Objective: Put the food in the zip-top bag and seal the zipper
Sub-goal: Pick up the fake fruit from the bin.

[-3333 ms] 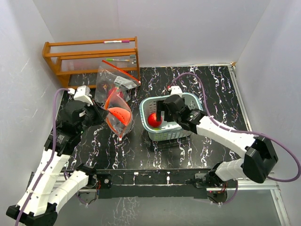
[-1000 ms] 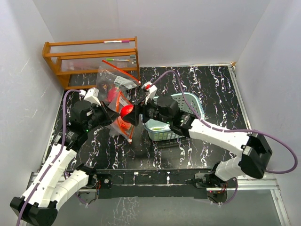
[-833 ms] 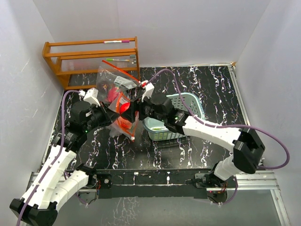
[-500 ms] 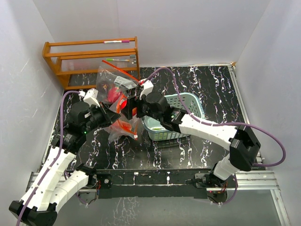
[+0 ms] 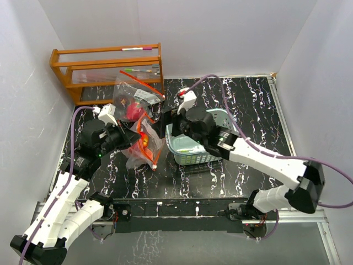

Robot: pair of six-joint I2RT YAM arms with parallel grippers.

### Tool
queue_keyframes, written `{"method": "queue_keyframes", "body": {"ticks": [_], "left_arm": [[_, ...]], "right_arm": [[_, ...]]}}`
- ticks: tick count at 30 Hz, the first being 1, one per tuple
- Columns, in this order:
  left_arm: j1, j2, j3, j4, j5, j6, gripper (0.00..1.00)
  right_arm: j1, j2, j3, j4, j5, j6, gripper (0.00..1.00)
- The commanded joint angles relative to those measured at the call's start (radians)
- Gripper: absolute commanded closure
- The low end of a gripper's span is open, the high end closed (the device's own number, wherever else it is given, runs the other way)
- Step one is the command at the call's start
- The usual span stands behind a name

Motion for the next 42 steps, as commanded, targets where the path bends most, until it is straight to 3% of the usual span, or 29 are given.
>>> {"method": "queue_keyframes", "body": {"ticks": [1, 5, 11, 21, 30, 39, 42], "left_arm": [[-0.006, -0.009, 0.053, -0.009, -0.004, 0.02, 1.0], [-0.006, -0.011, 0.048, -0.01, -0.006, 0.021, 1.0], [-0.006, -0.013, 0.04, -0.006, -0.004, 0.018, 1.0], [-0.006, -0.022, 0.034, -0.023, -0.023, 0.027, 1.0], [-0.006, -0.017, 0.029, -0.014, -0.02, 0.027, 1.0], [-0.006, -0.001, 0.03, -0.013, -0.036, 0.035, 1.0], [-0.006, 0.004, 0.03, -0.012, -0.037, 0.035, 1.0]], "right_arm": [[-0.054, -0.081, 0.023, -0.256, 0.146, 0.029, 0.02], [-0.159, -0.098, -0.032, -0.407, 0.146, 0.031, 0.02], [-0.235, -0.041, -0.112, -0.466, -0.015, -0.046, 0.02], [-0.236, 0.122, -0.141, -0.399, -0.193, -0.143, 0.03], [-0.233, 0.191, -0.176, -0.315, -0.246, -0.223, 0.09], [-0.232, 0.315, -0.148, -0.3, -0.277, -0.254, 0.25], [-0.232, 0.323, -0.142, -0.291, -0.282, -0.259, 0.43]]}}
